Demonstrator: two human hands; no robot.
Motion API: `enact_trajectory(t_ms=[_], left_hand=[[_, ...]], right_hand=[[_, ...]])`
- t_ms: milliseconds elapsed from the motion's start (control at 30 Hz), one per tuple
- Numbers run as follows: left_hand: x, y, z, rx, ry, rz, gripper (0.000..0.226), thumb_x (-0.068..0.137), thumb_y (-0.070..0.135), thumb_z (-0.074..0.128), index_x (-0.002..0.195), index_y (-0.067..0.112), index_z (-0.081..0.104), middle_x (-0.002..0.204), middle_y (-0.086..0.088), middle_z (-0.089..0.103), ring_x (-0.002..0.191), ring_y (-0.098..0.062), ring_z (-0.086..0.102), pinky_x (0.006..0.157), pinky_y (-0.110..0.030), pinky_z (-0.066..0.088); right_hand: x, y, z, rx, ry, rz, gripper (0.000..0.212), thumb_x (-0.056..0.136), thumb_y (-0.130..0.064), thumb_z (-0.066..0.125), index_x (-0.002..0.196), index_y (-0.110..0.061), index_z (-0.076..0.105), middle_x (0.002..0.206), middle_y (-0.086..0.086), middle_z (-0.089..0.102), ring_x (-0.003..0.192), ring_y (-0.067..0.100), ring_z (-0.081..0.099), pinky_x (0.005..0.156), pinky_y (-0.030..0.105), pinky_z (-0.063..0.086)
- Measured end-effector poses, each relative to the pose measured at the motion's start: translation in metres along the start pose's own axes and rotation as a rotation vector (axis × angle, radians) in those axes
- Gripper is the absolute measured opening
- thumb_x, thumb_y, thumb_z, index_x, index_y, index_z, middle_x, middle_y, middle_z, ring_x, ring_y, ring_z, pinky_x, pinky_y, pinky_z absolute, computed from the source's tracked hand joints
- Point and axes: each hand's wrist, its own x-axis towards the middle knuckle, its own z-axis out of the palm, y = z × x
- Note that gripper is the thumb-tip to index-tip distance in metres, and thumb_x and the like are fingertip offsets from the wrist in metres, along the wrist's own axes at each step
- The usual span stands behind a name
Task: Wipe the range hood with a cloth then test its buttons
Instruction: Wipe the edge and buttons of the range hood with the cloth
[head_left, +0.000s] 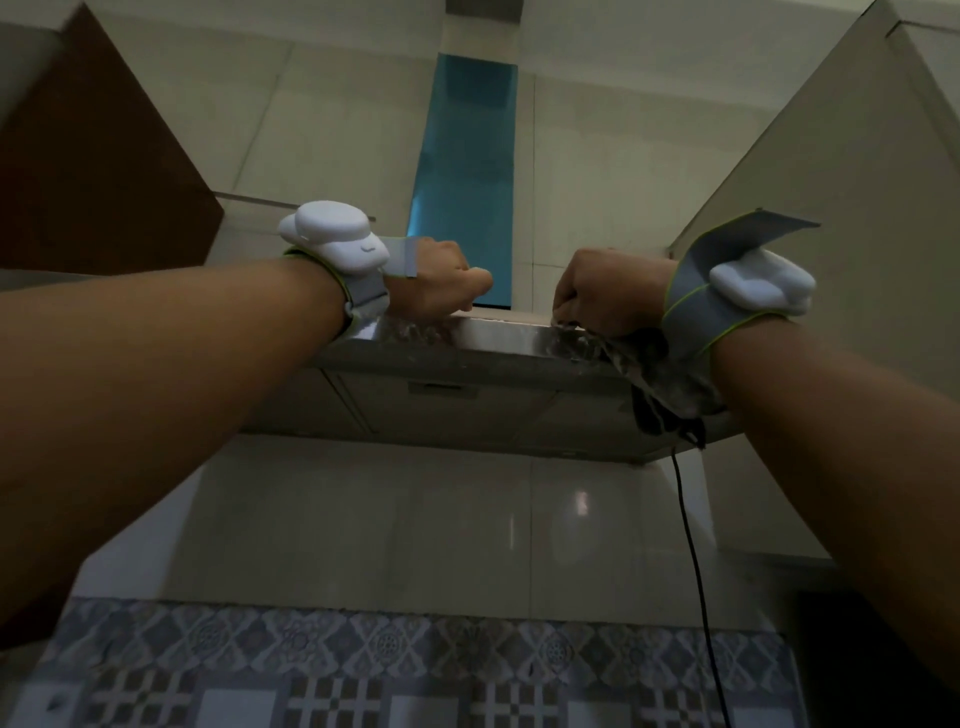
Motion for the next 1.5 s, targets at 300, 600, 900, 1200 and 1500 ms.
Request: enact_trajectory(t_ms=[300, 600, 900, 1200, 1500], left_hand=[[-0.012, -0.014, -0.010, -0.022, -0.006, -0.029, 0.068, 0.070, 0.051, 0.022, 0.097, 0.016, 0.074, 0.100, -0.008, 0.071, 0.094, -0.030, 0.063, 0.093, -0.037, 0.050], [-0.016, -0.028, -0.015, -0.076, -0.020, -0.089, 0.048, 0.098, 0.036, 0.032, 0.103, 0.010, 0.072, 0.101, -0.008, 0.071, 0.094, -0.029, 0.063, 0.089, -0.034, 0.049], [-0.018, -0.040, -0.017, -0.032, -0.020, -0.101, 0.049, 0.100, 0.035, 0.029, 0.106, 0.013, 0.072, 0.101, -0.006, 0.070, 0.093, -0.027, 0.063, 0.086, -0.031, 0.048], [-0.024, -0.060, -0.023, -0.008, -0.028, -0.121, 0.049, 0.100, 0.037, 0.029, 0.107, 0.013, 0.071, 0.101, -0.006, 0.070, 0.093, -0.025, 0.063, 0.087, -0.033, 0.049], [-0.030, -0.073, -0.029, -0.009, -0.025, -0.160, 0.048, 0.101, 0.035, 0.030, 0.111, 0.009, 0.069, 0.101, -0.005, 0.068, 0.091, -0.023, 0.062, 0.086, -0.032, 0.047]], right_hand=[[0.014, -0.018, -0.002, 0.020, 0.034, -0.064, 0.033, 0.098, -0.019, 0.047, 0.118, -0.004, 0.068, 0.123, 0.011, 0.064, 0.112, 0.027, 0.058, 0.090, 0.028, 0.042], [0.023, -0.032, -0.003, 0.015, 0.033, -0.096, 0.035, 0.100, -0.022, 0.044, 0.120, -0.002, 0.066, 0.126, 0.011, 0.063, 0.115, 0.025, 0.056, 0.089, 0.025, 0.038], [0.036, -0.048, -0.005, 0.028, 0.055, -0.143, 0.034, 0.098, -0.021, 0.047, 0.118, -0.003, 0.068, 0.123, 0.011, 0.064, 0.112, 0.028, 0.058, 0.091, 0.029, 0.043], [0.035, -0.067, -0.009, 0.162, 0.063, -0.094, 0.031, 0.098, -0.019, 0.048, 0.117, -0.001, 0.066, 0.121, 0.014, 0.064, 0.112, 0.029, 0.058, 0.084, 0.030, 0.042], [0.039, -0.089, -0.016, 0.230, 0.032, -0.033, 0.024, 0.093, -0.013, 0.057, 0.110, 0.000, 0.065, 0.112, 0.016, 0.066, 0.091, 0.031, 0.059, 0.071, 0.029, 0.041]])
